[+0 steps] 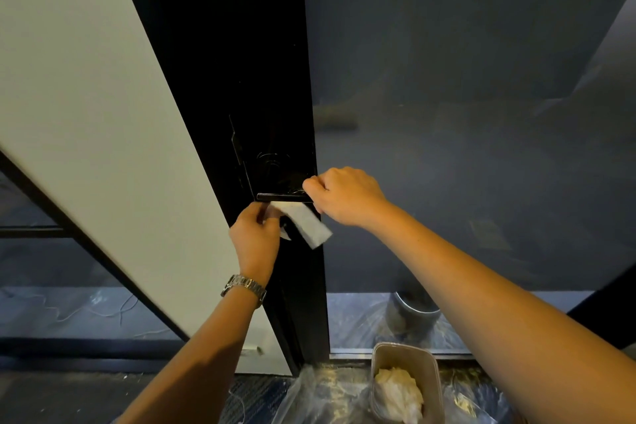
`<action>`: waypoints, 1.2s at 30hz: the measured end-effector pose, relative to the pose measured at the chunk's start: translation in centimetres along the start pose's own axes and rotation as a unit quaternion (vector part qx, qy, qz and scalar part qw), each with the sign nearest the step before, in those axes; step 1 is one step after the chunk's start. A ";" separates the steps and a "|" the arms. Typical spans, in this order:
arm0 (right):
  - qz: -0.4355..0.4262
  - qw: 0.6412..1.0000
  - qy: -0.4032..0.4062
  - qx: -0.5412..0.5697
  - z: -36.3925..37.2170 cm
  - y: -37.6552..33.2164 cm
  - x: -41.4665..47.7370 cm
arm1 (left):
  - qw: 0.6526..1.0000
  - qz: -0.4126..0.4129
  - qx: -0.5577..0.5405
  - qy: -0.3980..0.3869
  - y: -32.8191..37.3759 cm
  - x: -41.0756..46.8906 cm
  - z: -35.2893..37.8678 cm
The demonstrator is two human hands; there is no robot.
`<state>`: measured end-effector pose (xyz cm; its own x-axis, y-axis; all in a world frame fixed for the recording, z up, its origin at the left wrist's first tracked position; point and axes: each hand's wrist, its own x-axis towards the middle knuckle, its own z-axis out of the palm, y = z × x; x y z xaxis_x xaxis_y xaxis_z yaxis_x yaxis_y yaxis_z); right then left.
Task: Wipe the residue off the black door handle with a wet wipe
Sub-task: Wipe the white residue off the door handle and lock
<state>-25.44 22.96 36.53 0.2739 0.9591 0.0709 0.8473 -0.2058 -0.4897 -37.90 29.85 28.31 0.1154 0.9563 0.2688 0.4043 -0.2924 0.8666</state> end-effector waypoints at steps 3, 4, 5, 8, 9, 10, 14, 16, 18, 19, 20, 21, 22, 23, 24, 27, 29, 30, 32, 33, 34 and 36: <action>0.001 1.000 -0.005 0.006 0.2 0.1 0.2 | 0.995 -0.089 -0.002 -0.056 -0.7 0.4 -0.3; 0.001 1.000 -0.006 0.007 0.2 0.2 0.3 | 0.993 -0.098 0.002 -0.069 -0.6 0.7 -0.4; 0.000 1.000 -0.006 0.008 0.3 0.2 0.4 | 0.993 -0.093 0.015 -0.075 -0.4 0.9 -0.4; 0.001 1.000 -0.006 0.005 0.4 0.4 0.5 | 0.997 0.004 0.044 -0.065 0.8 0.3 -0.1; 0.001 1.000 -0.005 0.005 0.4 0.5 0.5 | 0.995 0.050 0.060 -0.061 0.7 0.0 0.0; 0.001 1.000 -0.004 0.005 0.5 0.5 0.5 | 0.989 0.095 0.088 -0.068 0.3 -0.3 0.2; -0.002 1.000 -0.001 0.009 0.4 0.4 0.4 | 0.955 0.220 0.177 -0.090 -1.2 -0.4 0.2; -0.001 1.000 -0.001 0.009 0.4 0.4 0.3 | 0.970 0.185 0.139 -0.070 -1.1 -0.3 0.1; 0.001 1.000 -0.002 0.007 0.3 0.4 0.3 | 0.994 0.096 0.055 -0.020 -0.5 -0.4 0.0; 0.001 1.000 -0.003 0.007 0.4 0.4 0.3 | 0.998 0.051 0.022 -0.004 -0.2 -0.5 -0.1; 0.001 1.000 -0.003 0.008 0.4 0.4 0.3 | 1.000 0.017 -0.002 0.004 0.0 -0.5 -0.3; 0.001 1.000 -0.004 0.010 0.4 0.4 0.3 | 1.000 0.001 -0.016 0.003 0.1 -0.5 -0.4; 0.001 1.000 -0.005 0.011 0.5 0.4 0.3 | 1.000 -0.002 -0.024 -0.004 0.1 -0.5 -0.6; 0.000 1.000 -0.005 0.011 0.5 0.4 0.3 | 1.000 -0.002 -0.027 -0.014 0.3 -0.5 -0.8; 0.000 1.000 -0.004 0.010 0.5 0.4 0.3 | 0.999 -0.003 -0.027 -0.025 0.3 -0.4 -1.0; -0.001 1.000 -0.006 0.009 0.4 0.4 0.3 | 0.999 -0.014 -0.013 -0.044 0.1 0.2 -1.5; -0.003 1.000 -0.009 0.011 0.3 0.4 0.3 | 0.999 -0.023 -0.001 -0.042 0.0 0.6 -1.6; -0.003 1.000 -0.009 0.011 0.3 0.4 0.3 | 0.999 -0.017 0.005 -0.041 0.2 0.7 -1.4; 0.001 1.000 -0.009 0.009 0.4 0.4 0.3 | 0.998 0.026 0.032 -0.043 0.8 0.4 -1.0; 0.002 1.000 -0.008 0.008 0.4 0.4 0.3 | 0.995 0.061 0.056 -0.049 0.9 0.1 -0.6; 0.003 1.000 -0.005 0.008 0.4 0.4 0.3 | 0.990 0.097 0.084 -0.064 0.8 -0.2 -0.2; 0.005 1.000 0.000 0.010 0.4 0.3 0.2 | 0.977 0.144 0.130 -0.085 0.6 -0.6 -0.1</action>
<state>-25.25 23.18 36.07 0.2817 0.9572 0.0665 0.8353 -0.2106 -0.5078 -37.77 29.12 28.71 0.3988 0.8291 0.3918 0.5471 -0.5580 0.6240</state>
